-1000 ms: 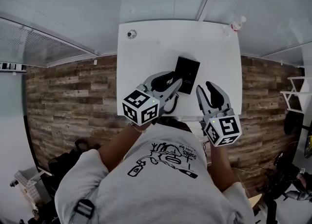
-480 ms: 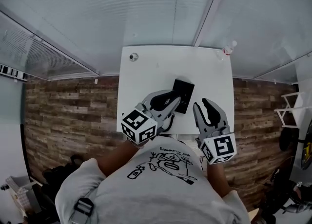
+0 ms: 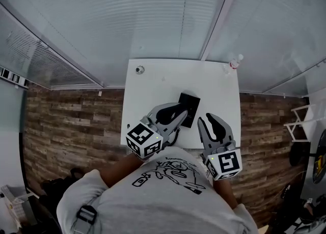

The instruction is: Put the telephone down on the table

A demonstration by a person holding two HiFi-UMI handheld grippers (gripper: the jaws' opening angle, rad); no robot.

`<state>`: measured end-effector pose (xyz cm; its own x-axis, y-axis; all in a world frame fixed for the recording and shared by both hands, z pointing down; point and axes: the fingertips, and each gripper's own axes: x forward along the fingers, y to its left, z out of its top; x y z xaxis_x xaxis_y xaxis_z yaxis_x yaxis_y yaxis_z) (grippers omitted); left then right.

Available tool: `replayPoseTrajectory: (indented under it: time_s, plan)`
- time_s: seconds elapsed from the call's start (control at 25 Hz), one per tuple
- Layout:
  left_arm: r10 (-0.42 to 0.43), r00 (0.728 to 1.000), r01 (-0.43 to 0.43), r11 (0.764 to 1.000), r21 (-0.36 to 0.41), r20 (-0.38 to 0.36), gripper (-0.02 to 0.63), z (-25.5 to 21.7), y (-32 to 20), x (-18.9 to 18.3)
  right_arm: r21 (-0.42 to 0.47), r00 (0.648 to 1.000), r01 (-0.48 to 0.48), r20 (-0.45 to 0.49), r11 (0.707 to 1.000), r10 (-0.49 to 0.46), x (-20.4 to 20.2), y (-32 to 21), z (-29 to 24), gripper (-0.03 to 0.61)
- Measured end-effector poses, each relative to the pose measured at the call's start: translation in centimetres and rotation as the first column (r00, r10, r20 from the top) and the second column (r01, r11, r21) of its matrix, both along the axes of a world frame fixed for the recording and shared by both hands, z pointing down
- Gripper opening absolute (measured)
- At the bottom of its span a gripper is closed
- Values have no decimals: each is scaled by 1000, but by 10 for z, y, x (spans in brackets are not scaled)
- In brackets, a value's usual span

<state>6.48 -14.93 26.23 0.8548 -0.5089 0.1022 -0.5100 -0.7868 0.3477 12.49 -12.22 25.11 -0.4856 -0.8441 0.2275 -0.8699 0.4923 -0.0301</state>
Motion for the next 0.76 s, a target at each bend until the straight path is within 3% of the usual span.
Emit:
replayPoseTrajectory:
  time_s: [0.76]
  plan:
    - [32,999,-32,999,-32,5,74,6,0,-1,0,1000,-16,21,1000,16,-2,-4,0,92]
